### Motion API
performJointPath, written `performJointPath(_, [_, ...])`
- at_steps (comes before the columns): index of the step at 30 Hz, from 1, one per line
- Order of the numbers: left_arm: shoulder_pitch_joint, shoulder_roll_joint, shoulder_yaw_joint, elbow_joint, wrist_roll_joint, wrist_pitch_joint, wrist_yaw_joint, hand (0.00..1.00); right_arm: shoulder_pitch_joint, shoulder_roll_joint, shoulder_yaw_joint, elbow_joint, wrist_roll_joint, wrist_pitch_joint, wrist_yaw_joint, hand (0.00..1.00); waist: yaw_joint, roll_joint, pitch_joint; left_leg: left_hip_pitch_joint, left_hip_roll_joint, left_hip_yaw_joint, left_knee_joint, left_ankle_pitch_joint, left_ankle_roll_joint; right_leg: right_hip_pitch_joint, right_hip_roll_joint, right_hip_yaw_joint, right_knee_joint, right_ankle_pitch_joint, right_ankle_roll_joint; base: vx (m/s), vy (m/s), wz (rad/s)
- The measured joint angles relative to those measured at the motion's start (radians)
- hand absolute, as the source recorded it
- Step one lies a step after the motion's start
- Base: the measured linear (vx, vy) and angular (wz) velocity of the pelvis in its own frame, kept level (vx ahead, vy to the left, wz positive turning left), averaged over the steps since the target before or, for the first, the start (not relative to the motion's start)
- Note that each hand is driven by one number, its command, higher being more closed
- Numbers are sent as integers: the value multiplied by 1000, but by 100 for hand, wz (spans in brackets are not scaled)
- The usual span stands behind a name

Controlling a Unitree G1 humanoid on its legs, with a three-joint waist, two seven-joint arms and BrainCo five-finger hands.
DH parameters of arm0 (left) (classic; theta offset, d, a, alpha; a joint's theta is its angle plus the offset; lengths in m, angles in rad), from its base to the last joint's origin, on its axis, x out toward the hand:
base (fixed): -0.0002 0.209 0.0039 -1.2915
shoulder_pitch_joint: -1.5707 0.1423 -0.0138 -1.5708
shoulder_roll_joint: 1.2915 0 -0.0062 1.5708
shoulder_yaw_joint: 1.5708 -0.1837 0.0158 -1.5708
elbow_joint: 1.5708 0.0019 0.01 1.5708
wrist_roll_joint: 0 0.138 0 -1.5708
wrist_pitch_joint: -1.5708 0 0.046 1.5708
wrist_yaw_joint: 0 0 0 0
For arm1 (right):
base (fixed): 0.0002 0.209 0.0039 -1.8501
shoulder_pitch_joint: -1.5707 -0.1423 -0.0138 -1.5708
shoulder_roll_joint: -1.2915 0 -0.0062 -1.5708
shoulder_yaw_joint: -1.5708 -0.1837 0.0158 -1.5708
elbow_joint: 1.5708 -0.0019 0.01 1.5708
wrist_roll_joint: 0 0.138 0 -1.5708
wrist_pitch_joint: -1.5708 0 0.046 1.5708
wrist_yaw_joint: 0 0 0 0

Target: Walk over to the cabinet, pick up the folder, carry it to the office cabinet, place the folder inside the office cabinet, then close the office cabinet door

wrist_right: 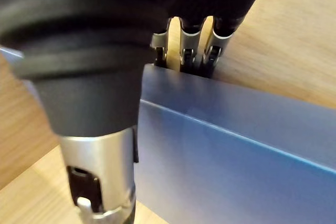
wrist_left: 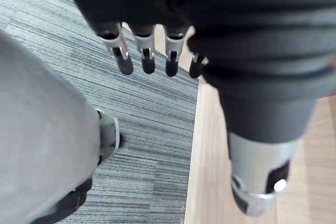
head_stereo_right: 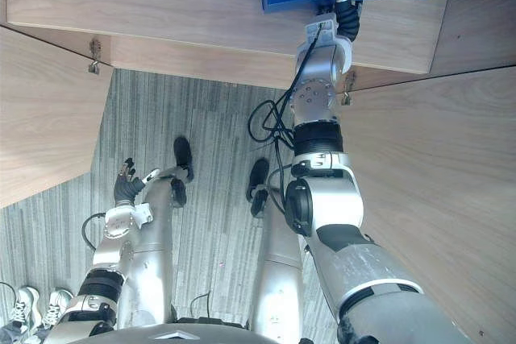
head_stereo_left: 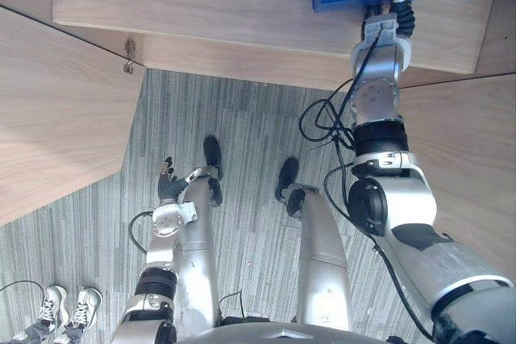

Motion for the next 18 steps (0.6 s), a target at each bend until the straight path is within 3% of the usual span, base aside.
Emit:
performJointPath(2, [-3, 0, -3, 0, 0, 3, 0, 0, -1, 1, 2, -3, -1, 1, 0, 0, 0, 0, 0, 4, 0, 4, -4, 4, 3, 2, 0, 2, -6, 6, 1, -4, 3, -2])
performJointPath(6, [-13, 11, -14, 0, 0, 6, 0, 0, -3, -7, 61, -1, -79, 54, 8, 0, -12, 0, 0, 29, 3, 20, -29, 9, 11, 27, 2, 5, -33, 21, 3, -22, 6, -5])
performJointPath(9, [-21, 27, -28, 1, 0, 6, -2, 0, -18, -24, 130, 27, -112, 108, 56, 0, -23, 7, -4, 52, 9, 31, -54, 15, 18, 50, 9, 7, -73, 43, 7, -29, 7, -11])
performJointPath(14, [-87, 57, -27, 44, 0, 12, -23, 0, -56, -53, 171, 132, -283, 199, 144, 0, -36, 10, -6, 77, 12, 51, -91, 35, 24, 76, 15, 6, -131, 78, 11, -13, 9, -6])
performJointPath(18, [-166, 60, -1, 102, -1, 17, -31, 0, -85, -70, 168, 199, -362, 224, 181, 0, -47, 10, -6, 78, 13, 53, -93, 39, 27, 83, 16, 8, -151, 94, 17, 0, 7, -5])
